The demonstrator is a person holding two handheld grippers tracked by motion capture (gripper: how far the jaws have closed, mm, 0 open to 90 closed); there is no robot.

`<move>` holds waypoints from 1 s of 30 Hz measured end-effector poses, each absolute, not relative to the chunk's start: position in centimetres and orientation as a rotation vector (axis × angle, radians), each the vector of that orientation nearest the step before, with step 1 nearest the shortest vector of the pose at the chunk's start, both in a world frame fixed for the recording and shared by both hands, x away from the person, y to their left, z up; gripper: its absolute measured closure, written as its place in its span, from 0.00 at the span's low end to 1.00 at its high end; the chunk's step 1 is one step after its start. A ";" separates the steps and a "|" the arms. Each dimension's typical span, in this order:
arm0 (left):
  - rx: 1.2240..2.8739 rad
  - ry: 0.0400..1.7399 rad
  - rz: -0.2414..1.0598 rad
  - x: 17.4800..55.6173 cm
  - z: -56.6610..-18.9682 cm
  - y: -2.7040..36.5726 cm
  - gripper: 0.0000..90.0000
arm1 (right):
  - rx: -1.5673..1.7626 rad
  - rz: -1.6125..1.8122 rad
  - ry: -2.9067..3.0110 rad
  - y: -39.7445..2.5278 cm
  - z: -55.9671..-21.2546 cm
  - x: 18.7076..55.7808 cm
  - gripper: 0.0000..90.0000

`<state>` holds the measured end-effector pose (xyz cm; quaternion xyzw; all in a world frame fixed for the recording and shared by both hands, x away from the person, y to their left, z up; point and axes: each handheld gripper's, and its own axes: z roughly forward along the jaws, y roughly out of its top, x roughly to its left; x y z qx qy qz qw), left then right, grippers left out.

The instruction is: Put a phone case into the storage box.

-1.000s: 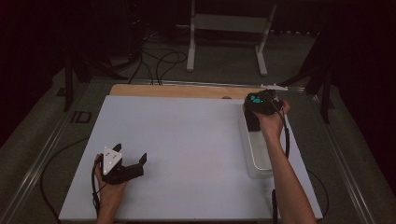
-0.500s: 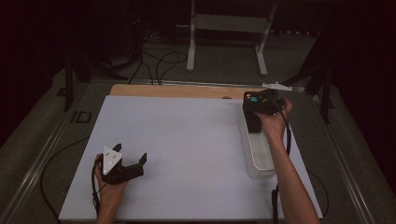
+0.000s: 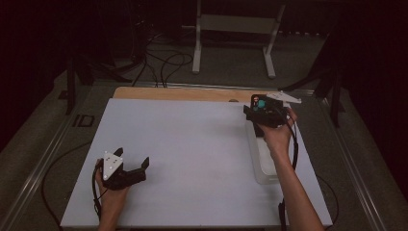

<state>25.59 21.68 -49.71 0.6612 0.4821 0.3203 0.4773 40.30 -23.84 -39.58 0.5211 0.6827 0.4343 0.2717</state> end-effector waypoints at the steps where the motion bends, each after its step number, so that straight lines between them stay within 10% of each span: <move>1: 1.615 1.180 0.783 25.6 -49.7 21.8 0.02 | 1.388 1.173 1.845 -23.6 -39.5 39.8 0.10; 30: 1.622 1.127 0.856 24.7 -47.9 22.6 0.02 | 1.159 1.324 1.900 -24.0 -43.2 29.6 0.10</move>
